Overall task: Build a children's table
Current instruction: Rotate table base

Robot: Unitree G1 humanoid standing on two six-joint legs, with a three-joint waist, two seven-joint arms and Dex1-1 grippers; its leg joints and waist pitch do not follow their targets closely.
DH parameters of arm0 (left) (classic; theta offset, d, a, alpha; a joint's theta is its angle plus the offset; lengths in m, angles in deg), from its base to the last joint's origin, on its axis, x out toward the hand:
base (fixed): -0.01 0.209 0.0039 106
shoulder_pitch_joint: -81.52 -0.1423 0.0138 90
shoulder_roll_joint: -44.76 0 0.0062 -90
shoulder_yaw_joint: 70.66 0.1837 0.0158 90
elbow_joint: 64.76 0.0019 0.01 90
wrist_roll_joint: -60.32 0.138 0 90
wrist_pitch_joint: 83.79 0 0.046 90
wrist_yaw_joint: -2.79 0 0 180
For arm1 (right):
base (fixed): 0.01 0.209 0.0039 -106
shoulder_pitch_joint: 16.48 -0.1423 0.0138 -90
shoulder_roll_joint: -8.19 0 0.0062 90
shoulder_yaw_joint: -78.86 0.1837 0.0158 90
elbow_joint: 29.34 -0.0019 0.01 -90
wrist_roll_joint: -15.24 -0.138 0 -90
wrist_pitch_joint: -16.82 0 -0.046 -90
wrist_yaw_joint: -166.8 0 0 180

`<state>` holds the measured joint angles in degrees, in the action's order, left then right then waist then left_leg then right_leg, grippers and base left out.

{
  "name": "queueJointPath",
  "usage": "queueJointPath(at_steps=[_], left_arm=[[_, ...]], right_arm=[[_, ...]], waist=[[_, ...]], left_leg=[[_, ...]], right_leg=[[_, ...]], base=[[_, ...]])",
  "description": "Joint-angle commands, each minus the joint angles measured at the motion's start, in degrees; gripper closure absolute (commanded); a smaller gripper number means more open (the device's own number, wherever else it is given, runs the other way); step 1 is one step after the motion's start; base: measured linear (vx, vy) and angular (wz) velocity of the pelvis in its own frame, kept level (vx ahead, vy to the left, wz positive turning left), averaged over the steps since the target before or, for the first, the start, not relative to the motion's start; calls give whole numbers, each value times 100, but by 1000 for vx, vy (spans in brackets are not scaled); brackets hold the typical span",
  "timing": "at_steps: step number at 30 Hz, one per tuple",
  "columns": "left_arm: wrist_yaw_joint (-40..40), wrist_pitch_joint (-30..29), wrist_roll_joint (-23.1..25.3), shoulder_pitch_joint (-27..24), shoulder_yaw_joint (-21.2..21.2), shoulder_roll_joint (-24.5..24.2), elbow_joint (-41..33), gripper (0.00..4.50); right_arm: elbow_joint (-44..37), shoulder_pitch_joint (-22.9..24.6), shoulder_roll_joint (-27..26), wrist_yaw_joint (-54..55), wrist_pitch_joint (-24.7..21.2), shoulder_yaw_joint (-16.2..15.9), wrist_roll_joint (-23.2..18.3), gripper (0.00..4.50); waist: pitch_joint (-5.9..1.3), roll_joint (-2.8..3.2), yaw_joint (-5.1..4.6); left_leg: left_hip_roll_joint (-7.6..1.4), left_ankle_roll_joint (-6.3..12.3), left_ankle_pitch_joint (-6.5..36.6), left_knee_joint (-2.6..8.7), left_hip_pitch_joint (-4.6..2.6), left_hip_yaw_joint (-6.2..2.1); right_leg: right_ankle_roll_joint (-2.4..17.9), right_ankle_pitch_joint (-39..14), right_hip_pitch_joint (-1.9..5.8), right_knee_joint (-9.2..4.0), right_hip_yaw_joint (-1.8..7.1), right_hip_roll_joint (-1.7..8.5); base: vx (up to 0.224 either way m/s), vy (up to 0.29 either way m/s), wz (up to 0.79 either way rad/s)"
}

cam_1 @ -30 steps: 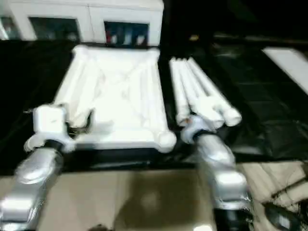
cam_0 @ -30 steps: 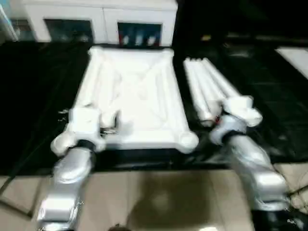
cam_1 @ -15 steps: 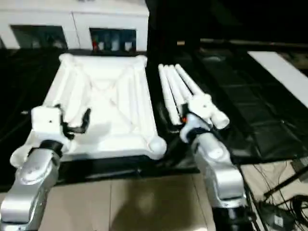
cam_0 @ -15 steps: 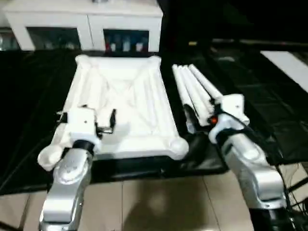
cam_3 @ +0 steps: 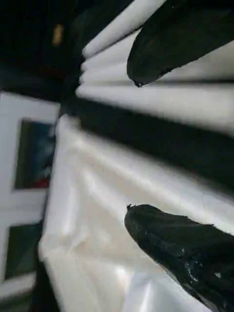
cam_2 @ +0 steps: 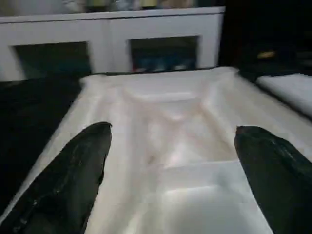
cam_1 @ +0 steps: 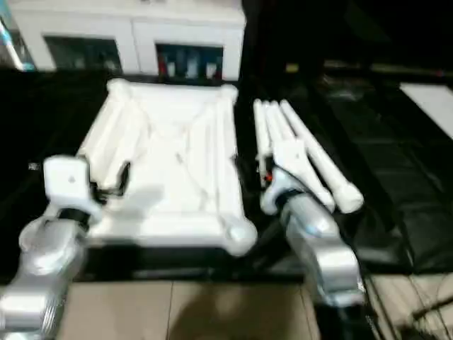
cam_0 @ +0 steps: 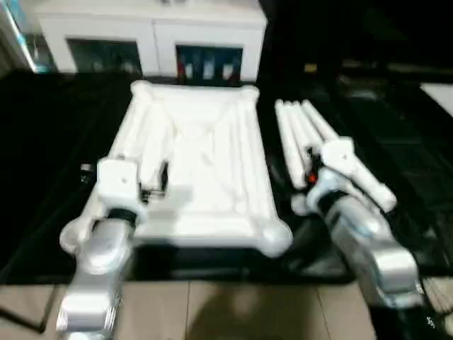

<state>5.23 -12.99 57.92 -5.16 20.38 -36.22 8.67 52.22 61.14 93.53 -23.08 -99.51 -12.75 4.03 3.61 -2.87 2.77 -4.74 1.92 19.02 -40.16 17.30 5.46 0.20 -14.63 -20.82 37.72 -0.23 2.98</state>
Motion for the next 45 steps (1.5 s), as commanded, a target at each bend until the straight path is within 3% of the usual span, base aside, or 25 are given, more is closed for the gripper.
queueJointPath(at_steps=[1, 2, 4, 5, 6, 7, 8, 10, 11, 12, 13, 15, 16, 17, 18, 19, 20, 21, 22, 24, 26, 30, 32, 35, 45], left_arm=[[18, -54, 55, 42, -94, -80, -71, 2], [24, -56, 56, 35, -86, -84, -72, 2], [26, -62, 52, 27, -77, -93, -82, 2], [36, -72, 47, 18, -74, -102, -93, 2], [45, -73, 45, 12, -79, -105, -96, 2], [56, -77, 44, 7, -83, -110, -98, 2], [72, -79, 45, -3, -87, -114, -105, 2], [83, -79, 52, -9, -91, -110, -108, 2], [89, -82, 59, -16, -92, -109, -115, 2], [86, -93, 60, -29, -73, -122, -138, 2], [86, -98, 59, -35, -66, -126, -149, 2], [87, -97, 68, -44, -54, -138, -151, 2], [86, -98, 76, -45, -48, -146, -147, 2], [101, -77, 86, -47, -31, -166, -139, 2], [182, -39, 33, -61, -11, -184, -144, 2], [229, -24, -3, -70, -3, -191, -151, 2], [523, -30, -158, -97, 71, -261, -177, 2], [562, -36, -175, -99, 84, -273, -179, 2], [1178, 200, -163, -123, 395, -625, -187, 2], [1677, 335, -275, -71, 564, -863, -149, 2], [2084, 281, -466, 17, 650, -1016, -107, 2], [2961, 226, -803, 271, 839, -1358, -8, 2], [3655, 196, -891, 482, 1038, -1665, 125, 2], [4365, 79, -914, 730, 1334, -2017, 331, 2], [5340, 446, -555, 1621, 1931, -2247, 1442, 57]], right_arm=[[-123, -61, -50, 16, -37, -38, 38, 8], [-150, -30, -42, 15, -46, -41, 38, 8], [-173, -9, -35, -5, -57, -41, 68, 8], [-195, 8, -30, -23, -71, -44, 98, 8], [-208, 18, -20, -60, -90, -43, 65, 8], [-223, 23, 34, -113, -81, -62, 65, 8], [-246, 34, 91, -175, -69, -47, 37, 8], [-257, 35, 107, -194, -71, -21, 10, 8], [-260, 28, 139, -213, -74, -12, 11, 8], [-269, 24, 185, -249, -87, -4, 6, 8], [-273, 26, 198, -264, -93, 4, -6, 8], [-271, 28, 252, -327, -74, 4, -1, 8], [-268, 28, 273, -370, -58, 5, -9, 8], [-274, 22, 324, -479, 0, -6, -17, 8], [-318, 24, 416, -694, 46, -45, -64, 8], [-349, 28, 464, -819, 60, -67, -110, 8], [-482, 42, 689, -1256, 138, -160, -246, 8], [-496, 43, 714, -1299, 150, -169, -255, 8], [-709, 56, 1184, -2080, 117, -266, -527, 8], [-800, 33, 1558, -2543, 77, -260, -637, 8], [-826, -6, 1803, -2851, 105, -216, -688, 8], [-844, -99, 2253, -3550, 33, -170, -864, 8], [-826, -162, 2613, -4062, 14, -256, -925, 8], [-950, -90, 3180, -4778, -208, -403, -1186, 8], [-889, -161, 3625, -5322, 41, -648, -905, 0]], waist=[[-238, -34, 198], [-206, 77, 171], [-203, 269, 102], [-316, 476, -213], [-261, 499, -244], [-313, 452, -306], [-299, 393, -337], [-285, 211, -340], [-298, -27, -228], [-220, -14, -102], [-350, -45, 39], [-300, 37, 84], [-279, 172, 84], [-291, 406, -18], [-396, 560, -299], [-396, 560, -299], [-420, 502, -259], [-445, 446, -224], [-495, 254, -135], [-545, 133, 43], [-493, 182, 60], [-308, 261, 13], [-190, 245, -19], [-177, 254, -17], [-277, 254, -40]], left_leg=[[-202, 118, -432, -30, 510, -118], [-337, 20, -574, 153, 472, -129], [-508, -56, -704, 619, 286, -77], [-961, 298, 60, 1017, -410, -531], [-1099, 444, 564, 1100, -522, -656], [-1199, 1037, 537, 1120, -637, -805], [-1134, 1625, 174, 1074, -601, -745], [-727, 1826, -26, 942, -422, -390], [-209, 1492, 221, 635, 84, -3], [-133, 1219, 299, 393, 185, 49], [-190, 714, -93, -51, 507, -24], [-336, 128, -544, -80, 741, -128], [-457, 19, -902, 271, 661, -123], [-571, 58, -1217, 798, 359, -44], [-943, 650, -1331, 890, -201, -535], [-943, 650, -1331, 890, -201, -535], [-1187, 1642, -2511, 725, -314, -725], [-1160, 1877, -3339, 618, -292, -688], [-879, 1782, -4453, 353, -112, -478], [-346, 1012, -4177, 348, 385, -124], [-451, 549, -2849, 491, 459, -97], [-672, 309, -300, 744, 344, -87], [-720, 68, 837, 863, 283, 11], [-738, -179, 1112, 926, 234, 60], [-751, 34, 128, 887, 313, 131]], right_leg=[[1272, -2558, 783, -946, 874, 949], [1806, -1811, 725, -935, 715, 789], [1783, -1619, 588, -847, 282, 457], [1202, -1058, -8, -166, -207, -28], [978, -908, -195, 61, -217, 16], [443, -519, -314, 256, -272, 118], [84, -247, -444, 295, -266, 190], [205, 163, -295, -137, -145, 323], [620, -335, 312, -627, 254, 582], [1016, -1496, 460, -910, 495, 845], [1618, -2335, 918, -1006, 792, 1173], [2185, -1399, 990, -904, 655, 1062], [2203, -1015, 839, -851, 326, 762], [1691, -931, 625, -739, -172, 275], [1021, -495, 31, -91, -379, -100], [1021, -495, 31, -91, -379, -100], [339, 93, -276, 107, -205, 201], [198, 415, -344, 31, -120, 293], [153, 1418, -275, -223, 98, 518], [512, 3772, 155, -106, 231, 421], [873, 3422, 219, -145, 162, 436], [1639, 637, 195, -393, 124, 506], [1545, -885, 168, -550, 138, 532], [1229, -1656, 172, -628, 165, 536], [1461, -132, 187, -531, 171, 549]], base=[[78, -29, 15], [66, 16, 16], [79, 48, 9], [126, 97, 6], [126, 97, 6], [106, 59, 13], [86, 34, 6], [87, 8, 7], [71, -59, 11], [71, -59, 11], [95, -43, 3], [129, -19, -6], [100, 7, 0], [148, 55, 2], [148, 55, 2], [172, 73, 4], [107, 54, 6], [107, 54, 6], [38, 53, 3], [0, 0, 0], [0, 0, 0], [-46, -23, 3], [-82, -13, 4], [-48, -6, 3], [0, 0, 0]])
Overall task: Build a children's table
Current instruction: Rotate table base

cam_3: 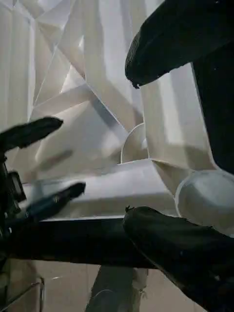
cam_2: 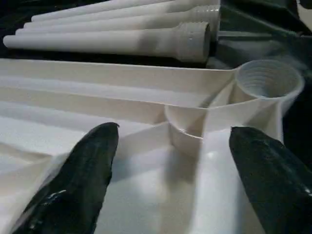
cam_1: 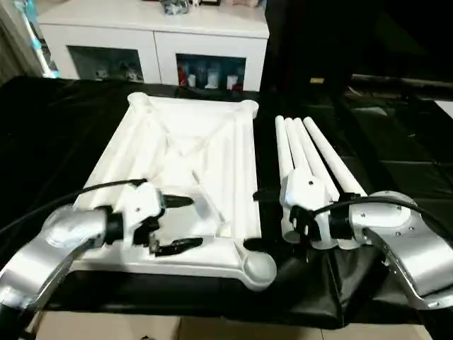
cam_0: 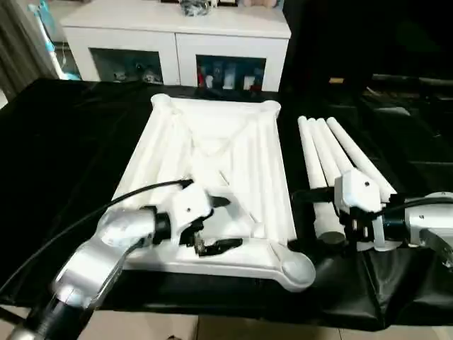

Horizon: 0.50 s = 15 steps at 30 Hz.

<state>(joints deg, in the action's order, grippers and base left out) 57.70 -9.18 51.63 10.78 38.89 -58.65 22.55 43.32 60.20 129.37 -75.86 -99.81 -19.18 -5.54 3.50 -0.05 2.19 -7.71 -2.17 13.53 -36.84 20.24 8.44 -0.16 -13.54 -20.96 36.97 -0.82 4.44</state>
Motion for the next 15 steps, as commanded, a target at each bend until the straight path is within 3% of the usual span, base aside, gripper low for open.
queueJointPath(at_steps=[1, 6, 10, 15], left_arm=[[208, 83, 59, 104, 122, -20, 140, 77], [969, -60, -141, 345, 290, -179, 362, 112], [1221, -212, -257, 446, 382, -222, 353, 129], [1050, 53, 178, 496, 567, -209, 558, 174]], right_arm=[[3, -84, 48, -42, 99, -4, 56, 0], [-215, 3, 186, -270, -52, -41, -164, 0], [-221, 29, 202, -260, -31, -106, -66, 0], [-229, 37, 219, -260, -2, -172, 76, 0]], waist=[[-265, -27, 18], [-293, 27, 19], [-295, 56, 30], [-253, 57, 20]], left_leg=[[-454, 442, 677, 556, 20, -167], [-464, 722, 233, 526, 35, -145], [-477, 790, 116, 516, 41, -136], [-502, 696, 484, 551, 43, -133]], right_leg=[[1497, -241, 201, -457, 231, 403], [1776, 521, 210, -392, 207, 406], [1915, 724, 186, -367, 193, 389], [1882, 245, 190, -421, 202, 400]], base=[[0, 0, 0], [0, 0, 0], [0, 0, 0], [0, 0, 0]])
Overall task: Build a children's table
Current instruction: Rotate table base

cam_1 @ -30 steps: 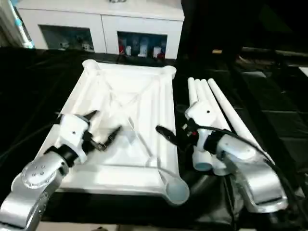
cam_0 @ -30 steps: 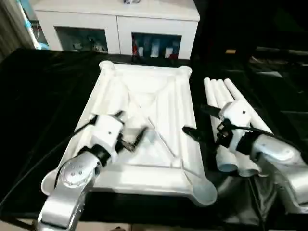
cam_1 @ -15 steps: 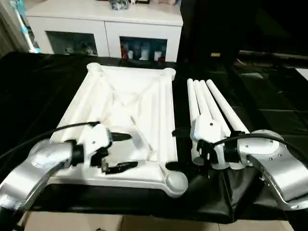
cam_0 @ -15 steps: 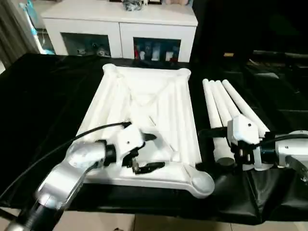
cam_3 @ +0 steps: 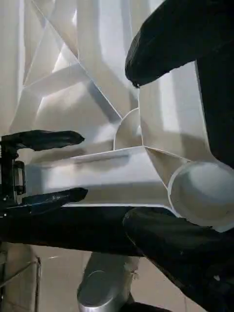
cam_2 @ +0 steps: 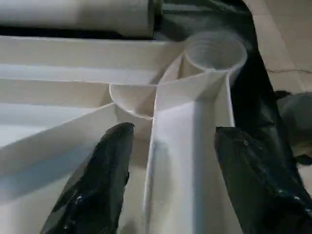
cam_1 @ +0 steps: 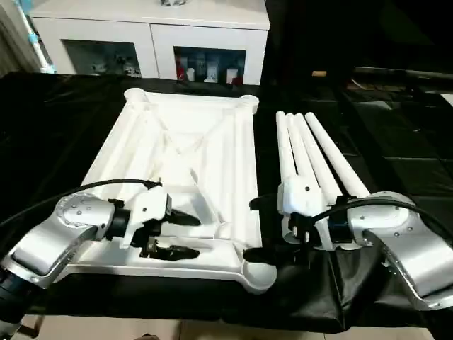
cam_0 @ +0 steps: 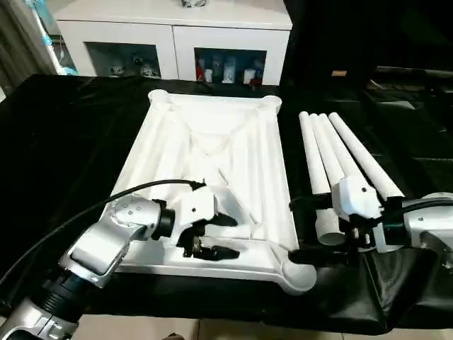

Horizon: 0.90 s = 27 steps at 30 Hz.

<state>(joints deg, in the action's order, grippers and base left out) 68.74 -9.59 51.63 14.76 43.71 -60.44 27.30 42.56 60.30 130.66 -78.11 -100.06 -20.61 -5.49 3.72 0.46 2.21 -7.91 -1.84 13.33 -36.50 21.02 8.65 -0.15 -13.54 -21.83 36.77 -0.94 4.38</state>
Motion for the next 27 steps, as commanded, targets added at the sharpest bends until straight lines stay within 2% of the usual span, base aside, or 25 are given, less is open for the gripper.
queueJointPath(at_steps=[1, 4, 7, 11, 13, 15, 17, 20, 22, 23, 24, 27], left_arm=[[-219, 218, 471, 168, 154, 34, 303, 178], [-346, 206, 652, 197, 220, 91, 370, 212], [-543, 76, 653, 205, 190, 185, 369, 223], [-668, -93, 686, 213, 189, 202, 386, 260], [-624, -67, 711, 200, 177, 198, 417, 268], [-589, -46, 715, 183, 168, 185, 418, 295], [-436, -33, 723, 130, 181, 117, 379, 300], [-285, -99, 719, 77, 243, 17, 292, 337], [-266, -118, 722, 70, 273, -27, 274, 346], [-266, -118, 734, 75, 285, -43, 282, 373], [-251, -90, 762, 80, 310, -68, 297, 373], [-223, -53, 805, 83, 337, -98, 314, 403]], right_arm=[[-194, 33, 110, -43, 7, -84, 127, 0], [-201, 36, 116, 20, 3, -167, 226, 0], [-241, 61, 108, 55, -23, -207, 222, 0], [-238, 77, 107, 90, 21, -297, 342, 0], [-232, 88, 84, 79, 32, -310, 380, 0], [-225, 91, 77, 72, 36, -316, 392, 0], [-173, 78, 80, 85, 79, -365, 480, 0], [-170, 67, 62, 97, 76, -379, 484, 0], [-179, 55, 55, 101, 65, -387, 482, 0], [-181, 53, 50, 97, 62, -388, 490, 0], [-180, 52, 43, 96, 63, -390, 502, 0], [-185, 53, 29, 99, 61, -391, 515, 0]], waist=[[-271, -2, 12], [-279, -11, 14], [-274, -11, 18], [-256, -18, 10], [-240, -12, 6], [-238, -6, 8], [-231, -1, 8], [-233, -2, -1], [-232, -4, 1], [-231, -3, 1], [-235, 17, 2], [-237, 12, 2]], left_leg=[[-480, 634, 565, 519, -38, -153], [-484, 616, 442, 513, -31, -150], [-486, 646, 364, 510, -22, -151], [-486, 644, 470, 522, -19, -151], [-489, 632, 535, 534, -24, -152], [-494, 612, 581, 538, -29, -154], [-494, 618, 556, 546, -26, -156], [-492, 621, 548, 549, -25, -158], [-494, 624, 546, 550, -30, -154], [-494, 627, 533, 551, -28, -154], [-498, 641, 479, 550, -28, -157], [-499, 655, 477, 551, -31, -152]], right_leg=[[1846, 160, 279, -415, 217, 404], [1799, 278, 287, -406, 225, 414], [1849, 376, 284, -395, 223, 426], [1836, 184, 279, -416, 226, 425], [1817, 55, 265, -430, 226, 421], [1807, -19, 262, -438, 230, 428], [1798, 23, 256, -437, 231, 426], [1776, 47, 256, -432, 232, 426], [1781, 35, 253, -435, 235, 430], [1783, 46, 253, -434, 234, 428], [1805, 139, 251, -426, 233, 429], [1817, 197, 252, -428, 232, 429]], base=[[0, 0, 0], [0, 0, 0], [0, 0, 0], [0, 0, 0], [0, 0, 0], [0, 0, 0], [0, 0, 0], [0, 0, 0], [0, 0, 0], [0, 0, 0], [0, 0, 0], [0, 0, 0]])
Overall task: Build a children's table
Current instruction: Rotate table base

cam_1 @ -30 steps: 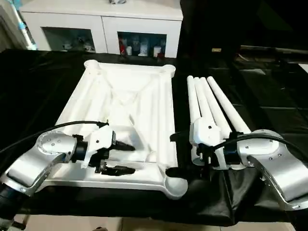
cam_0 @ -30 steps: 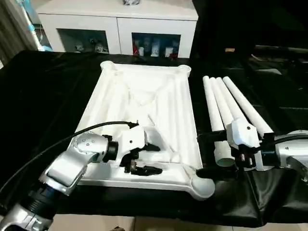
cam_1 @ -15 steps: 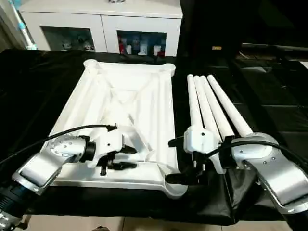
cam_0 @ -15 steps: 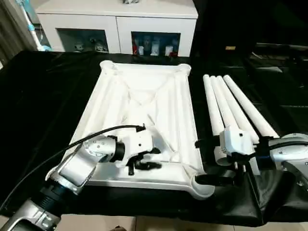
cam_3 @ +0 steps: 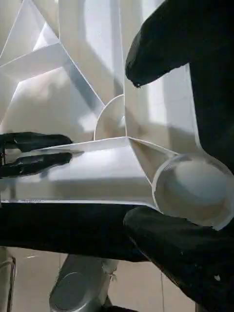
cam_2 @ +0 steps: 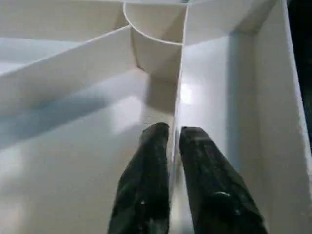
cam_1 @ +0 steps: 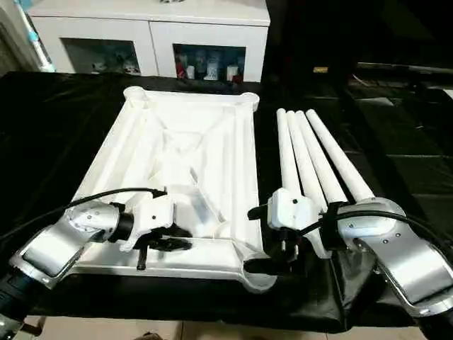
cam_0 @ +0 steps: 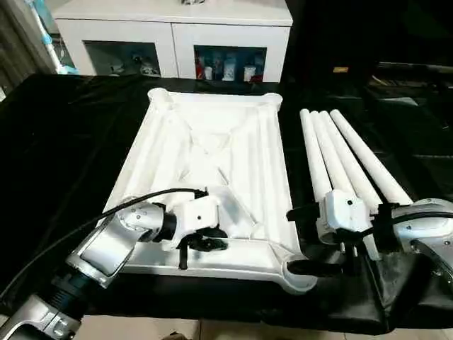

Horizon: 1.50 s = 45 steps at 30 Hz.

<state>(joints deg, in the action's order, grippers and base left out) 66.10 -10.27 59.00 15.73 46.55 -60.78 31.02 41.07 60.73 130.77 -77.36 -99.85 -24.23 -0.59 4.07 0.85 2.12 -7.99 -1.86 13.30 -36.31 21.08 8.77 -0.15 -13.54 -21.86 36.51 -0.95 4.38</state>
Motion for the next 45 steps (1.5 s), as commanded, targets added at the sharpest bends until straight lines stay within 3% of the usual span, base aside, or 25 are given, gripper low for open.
queueJointPath(at_steps=[1, 5, 15, 24, 31, 38, 45], left_arm=[[44, 29, 98, -13, 54, -65, -40, 414], [-69, 94, 223, 7, 22, -40, 109, 446], [-303, 182, 137, -154, -404, -224, 265, 446], [-452, 955, 199, -175, -905, -748, 941, 446], [-902, 1486, 289, 131, -1106, -598, 1423, 446], [-732, 1817, 93, 221, -1088, -312, 1444, 446], [-781, 2261, 130, 446, -941, 74, 1743, 446]], right_arm=[[-38, 14, 12, 24, 41, -29, 36, 0], [-55, 27, -9, 46, 32, -23, 51, 0], [-38, 39, -54, 108, 61, 11, 74, 0], [77, -60, -143, 181, 159, -6, 173, 0], [196, -130, -199, 263, 235, -24, 253, 0], [219, -107, -199, 292, 253, -3, 300, 0], [283, -155, -248, 400, 266, 19, 381, 0]], waist=[[-270, -29, 11], [-299, -30, 14], [-326, -52, -18], [-365, -52, -30], [-372, -57, 6], [-398, -39, 63], [-379, -29, 160]], left_leg=[[-492, 656, 474, 536, -33, -165], [-492, 728, 286, 519, -30, -159], [-486, 804, 178, 504, -23, -143], [-480, 816, 40, 483, -47, -125], [-476, 828, -53, 467, -60, -105], [-484, 922, -294, 436, -55, -98], [-507, 888, -164, 447, -76, -66]], right_leg=[[1827, 218, 260, -399, 230, 430], [1854, 477, 277, -382, 227, 436], [1885, 489, 291, -377, 221, 433], [1869, 662, 273, -334, 213, 409], [1904, 792, 261, -318, 211, 399], [1950, 1165, 269, -268, 205, 417], [1946, 1028, 246, -281, 206, 421]], base=[[0, 0, 0], [0, 0, 0], [0, 0, 0], [0, 0, 0], [0, 0, 0], [0, 0, 0], [0, 0, 0]])
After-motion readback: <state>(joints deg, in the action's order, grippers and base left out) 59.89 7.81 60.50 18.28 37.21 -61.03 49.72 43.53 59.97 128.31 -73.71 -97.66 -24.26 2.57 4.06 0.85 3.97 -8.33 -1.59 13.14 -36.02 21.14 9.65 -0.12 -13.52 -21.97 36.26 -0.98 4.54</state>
